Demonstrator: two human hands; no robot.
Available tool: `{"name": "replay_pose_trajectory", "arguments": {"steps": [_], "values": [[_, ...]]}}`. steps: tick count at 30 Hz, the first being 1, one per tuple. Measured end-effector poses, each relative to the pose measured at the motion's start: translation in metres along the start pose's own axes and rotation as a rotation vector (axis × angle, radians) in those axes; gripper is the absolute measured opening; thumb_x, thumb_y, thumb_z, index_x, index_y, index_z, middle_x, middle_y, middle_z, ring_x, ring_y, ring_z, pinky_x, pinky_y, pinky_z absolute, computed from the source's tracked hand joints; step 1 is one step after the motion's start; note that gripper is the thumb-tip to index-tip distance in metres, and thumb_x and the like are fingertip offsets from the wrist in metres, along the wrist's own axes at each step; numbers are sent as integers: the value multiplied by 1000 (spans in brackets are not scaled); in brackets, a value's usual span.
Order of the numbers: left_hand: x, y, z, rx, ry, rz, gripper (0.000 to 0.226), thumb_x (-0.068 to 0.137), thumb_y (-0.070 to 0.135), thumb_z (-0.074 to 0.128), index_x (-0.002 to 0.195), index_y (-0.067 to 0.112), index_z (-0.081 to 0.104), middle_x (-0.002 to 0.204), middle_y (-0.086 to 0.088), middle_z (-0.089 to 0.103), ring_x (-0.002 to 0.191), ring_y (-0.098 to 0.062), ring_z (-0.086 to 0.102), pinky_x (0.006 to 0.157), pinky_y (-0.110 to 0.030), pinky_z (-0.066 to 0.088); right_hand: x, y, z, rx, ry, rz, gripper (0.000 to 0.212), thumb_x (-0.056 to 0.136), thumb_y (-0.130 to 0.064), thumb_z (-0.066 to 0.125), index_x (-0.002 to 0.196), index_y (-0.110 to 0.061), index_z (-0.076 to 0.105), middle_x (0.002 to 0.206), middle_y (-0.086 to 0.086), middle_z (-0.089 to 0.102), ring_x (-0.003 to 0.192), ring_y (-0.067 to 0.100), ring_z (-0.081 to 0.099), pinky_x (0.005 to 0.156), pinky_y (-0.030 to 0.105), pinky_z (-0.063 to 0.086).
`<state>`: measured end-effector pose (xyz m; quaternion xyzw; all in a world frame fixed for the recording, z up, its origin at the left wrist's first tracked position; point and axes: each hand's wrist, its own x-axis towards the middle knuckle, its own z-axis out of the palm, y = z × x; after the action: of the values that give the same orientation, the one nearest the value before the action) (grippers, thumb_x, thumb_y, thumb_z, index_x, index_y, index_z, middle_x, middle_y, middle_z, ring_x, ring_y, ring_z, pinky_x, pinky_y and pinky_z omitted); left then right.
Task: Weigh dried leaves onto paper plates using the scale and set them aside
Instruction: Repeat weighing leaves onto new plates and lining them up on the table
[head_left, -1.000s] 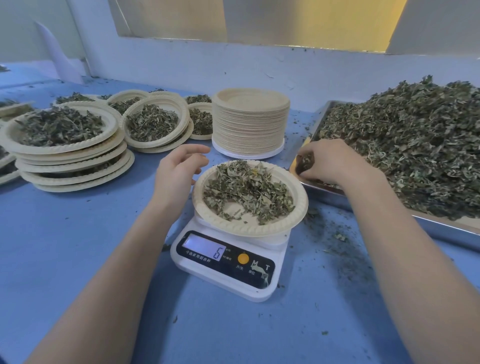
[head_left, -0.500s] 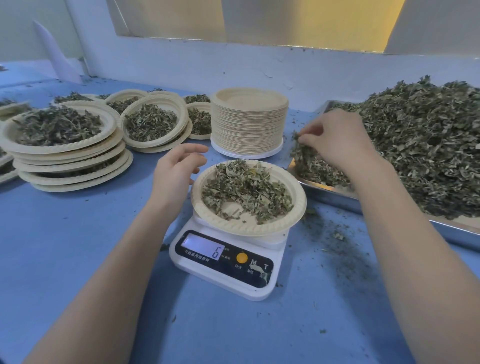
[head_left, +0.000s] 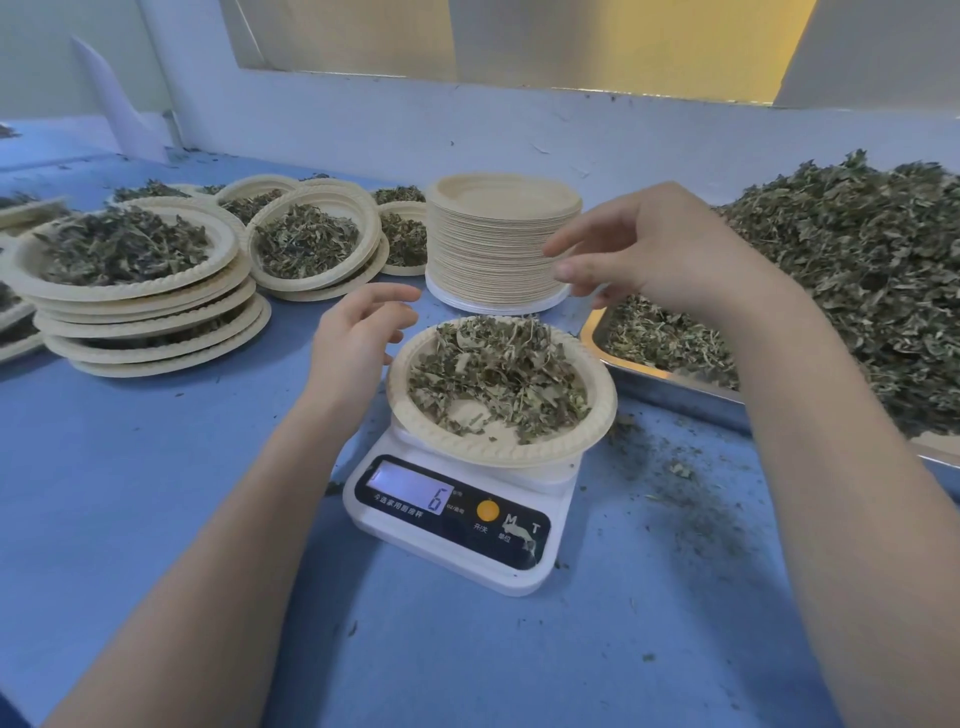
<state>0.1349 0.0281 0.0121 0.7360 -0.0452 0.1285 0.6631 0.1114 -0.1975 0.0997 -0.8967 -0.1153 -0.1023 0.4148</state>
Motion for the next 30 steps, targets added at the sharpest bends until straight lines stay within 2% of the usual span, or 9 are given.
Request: {"name": "replay_pose_trajectory", "arguments": {"steps": [4,14,17,20,23,27,30], "values": [[0,0,0,-1,-2,-8,20,88,10,54,101,17,68,96,0,60,80,-13,52,66,-23,42,1,3,0,-16,15,-7,10,82,-14,73,90,-21,74,71,-5,72,62,4,66,54,13,49],[0,1,1,5,-5,-11,21,88,10,53,103,16,67,96,0,60,80,-13,52,67,-24,43,2,5,2,-84,-46,-15,8,82,-21,73,89,-25,74,76,-6,73,65,3,67,56,13,51],[-1,1,1,5,-9,-17,21,88,10,53,102,16,67,97,0,61,81,-13,53,67,-23,43,2,5,2,-83,-88,-8,11,80,-25,75,91,-25,74,74,-7,73,66,5,68,59,19,55],[0,1,1,2,-8,-16,20,88,10,53,101,17,67,96,0,60,79,-13,52,66,-23,43,1,4,3,-79,-118,-9,11,82,-22,73,93,-22,74,78,-3,74,67,6,68,64,24,58],[-1,0,1,3,-13,-12,20,88,10,53,100,18,67,93,2,60,77,-12,52,64,-21,43,0,2,5,-92,-150,6,12,85,-23,70,96,-20,73,85,0,74,67,5,67,64,22,57],[-4,2,1,10,-48,-1,21,88,11,54,99,21,68,90,5,61,75,-10,53,68,-22,44,-3,-2,6,-202,-166,18,28,85,-45,64,107,-29,69,100,-12,69,79,0,65,60,11,51],[-5,5,1,39,-86,-34,22,90,17,53,105,25,67,95,12,62,79,-4,56,67,-18,43,-12,0,4,-240,-218,45,62,75,-69,55,128,-37,54,123,-18,56,103,-4,53,72,10,40]]}}
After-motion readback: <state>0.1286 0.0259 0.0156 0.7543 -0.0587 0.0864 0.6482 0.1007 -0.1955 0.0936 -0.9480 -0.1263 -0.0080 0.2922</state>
